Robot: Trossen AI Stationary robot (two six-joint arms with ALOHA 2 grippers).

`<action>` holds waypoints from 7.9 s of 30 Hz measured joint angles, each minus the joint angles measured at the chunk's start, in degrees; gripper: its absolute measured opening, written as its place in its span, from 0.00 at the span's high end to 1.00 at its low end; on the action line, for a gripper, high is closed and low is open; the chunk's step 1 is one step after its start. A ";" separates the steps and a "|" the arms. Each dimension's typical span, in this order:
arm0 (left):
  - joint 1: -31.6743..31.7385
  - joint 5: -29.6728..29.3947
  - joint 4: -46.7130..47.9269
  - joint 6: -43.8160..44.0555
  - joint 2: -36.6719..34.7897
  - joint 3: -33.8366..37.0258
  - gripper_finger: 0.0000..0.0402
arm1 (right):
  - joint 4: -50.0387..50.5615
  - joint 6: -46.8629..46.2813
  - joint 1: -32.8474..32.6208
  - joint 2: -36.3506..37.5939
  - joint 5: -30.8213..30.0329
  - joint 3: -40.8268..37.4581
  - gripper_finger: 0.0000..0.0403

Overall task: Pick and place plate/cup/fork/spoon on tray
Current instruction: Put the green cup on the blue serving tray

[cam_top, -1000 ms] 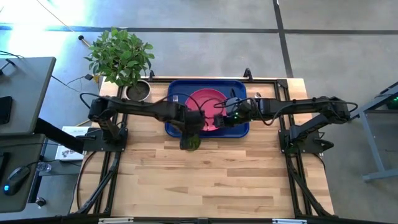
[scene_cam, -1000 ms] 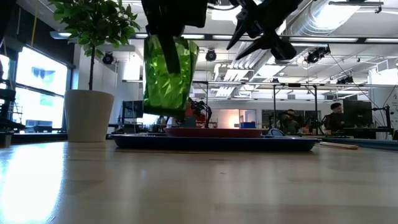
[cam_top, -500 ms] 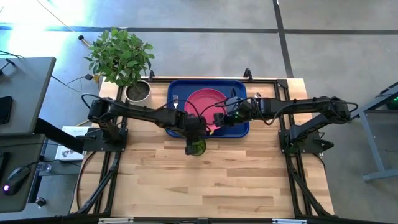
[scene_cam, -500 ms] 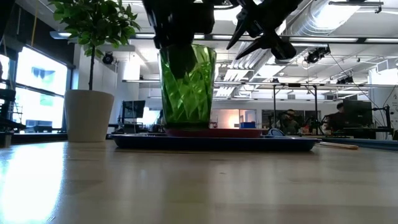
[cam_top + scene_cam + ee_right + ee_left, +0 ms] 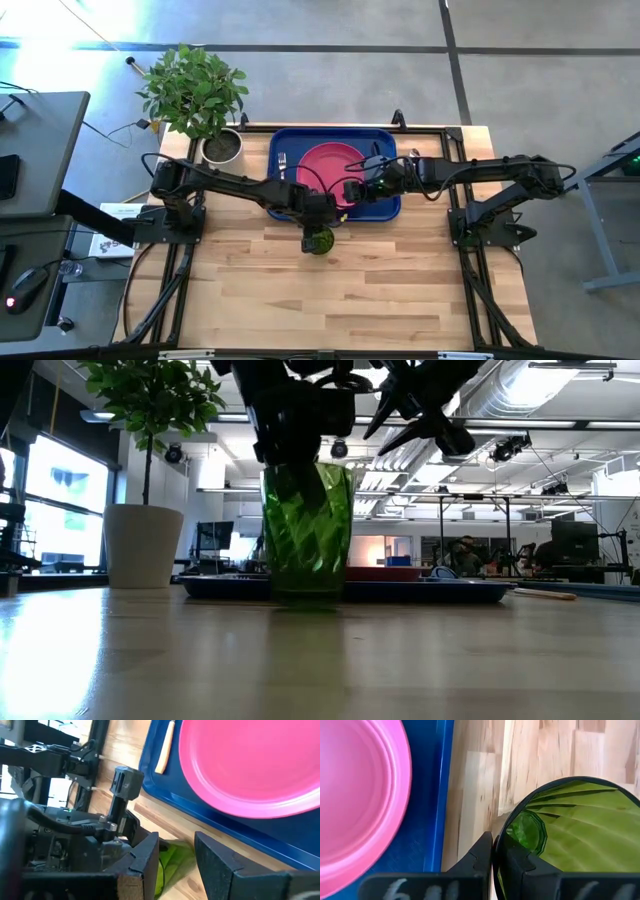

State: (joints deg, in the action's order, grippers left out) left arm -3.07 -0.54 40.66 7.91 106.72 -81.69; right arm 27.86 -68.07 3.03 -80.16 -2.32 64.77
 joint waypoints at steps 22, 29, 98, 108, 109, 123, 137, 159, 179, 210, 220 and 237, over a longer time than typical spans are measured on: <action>-0.04 2.99 -0.09 -2.31 -0.07 -0.09 0.75 | 0.17 0.59 -0.02 0.00 -0.53 0.00 0.71; 0.43 2.95 0.46 -2.20 -0.39 -0.11 0.69 | 0.17 0.57 0.00 0.00 -0.66 0.00 0.71; 8.73 -0.20 12.66 -0.56 -32.59 -0.15 0.68 | 18.67 6.44 -9.92 -24.85 1.04 23.12 0.71; 8.72 -0.20 12.66 -0.51 -32.59 -0.15 0.68 | 18.31 6.58 -9.94 -27.27 1.28 23.11 0.71; 8.72 -0.20 12.67 -0.51 -32.59 -0.15 0.68 | 18.29 6.58 -9.94 -27.38 1.28 23.10 0.71; 8.72 -0.20 12.69 -0.56 -32.57 -0.13 0.68 | 17.72 6.46 -9.99 -29.22 1.43 22.82 0.78; 8.72 -0.20 12.65 -0.56 -32.57 -0.13 0.68 | 18.12 11.48 -8.70 -28.76 2.79 22.82 0.99; 8.72 -4.71 12.64 -0.60 -32.57 -0.13 0.68 | 24.60 23.42 3.26 -15.29 -0.90 22.93 1.00; 14.92 -18.57 11.70 -5.58 -32.57 -0.13 0.68 | 28.75 46.42 31.17 -11.32 5.56 22.91 1.00; 22.21 -18.59 11.75 -3.53 -32.57 -0.13 0.68 | 31.93 63.63 46.93 -20.96 7.14 22.92 1.00; 22.18 -18.58 11.77 -3.55 -32.57 -0.13 0.68 | 30.73 64.06 47.21 -24.77 6.90 22.92 1.00; 22.18 -18.56 11.79 -3.48 -32.57 -0.13 0.68 | 32.64 64.06 46.82 -26.60 6.44 22.93 0.96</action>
State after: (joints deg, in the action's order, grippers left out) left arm 19.11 -19.09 52.45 4.43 74.15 -81.82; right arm 60.50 -4.01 49.84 -106.76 4.11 87.70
